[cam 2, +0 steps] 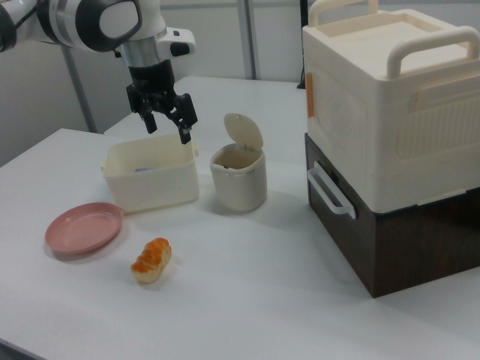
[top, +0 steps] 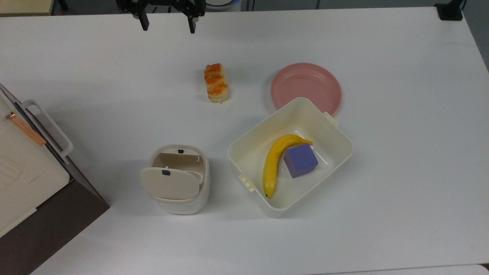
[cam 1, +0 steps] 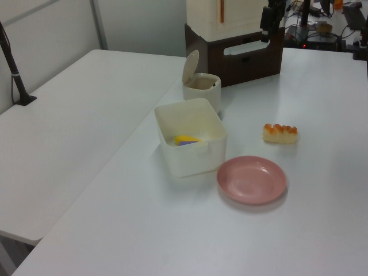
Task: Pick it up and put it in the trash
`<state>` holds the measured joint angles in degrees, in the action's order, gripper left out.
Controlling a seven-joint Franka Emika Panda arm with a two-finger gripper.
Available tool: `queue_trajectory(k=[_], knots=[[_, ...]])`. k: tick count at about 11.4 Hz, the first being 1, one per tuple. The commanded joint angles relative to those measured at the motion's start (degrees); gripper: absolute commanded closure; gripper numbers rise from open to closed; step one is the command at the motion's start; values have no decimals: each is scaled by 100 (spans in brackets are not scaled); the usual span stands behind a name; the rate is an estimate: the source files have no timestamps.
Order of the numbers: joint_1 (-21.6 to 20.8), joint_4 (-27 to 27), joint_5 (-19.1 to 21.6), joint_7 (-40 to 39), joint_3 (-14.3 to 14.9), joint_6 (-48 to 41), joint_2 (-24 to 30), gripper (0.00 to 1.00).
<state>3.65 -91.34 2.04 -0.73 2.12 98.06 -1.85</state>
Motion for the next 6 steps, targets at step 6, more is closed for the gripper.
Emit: queue_trajectory(k=[6], knots=[[-136,-24,130,117,122,161,89,0]])
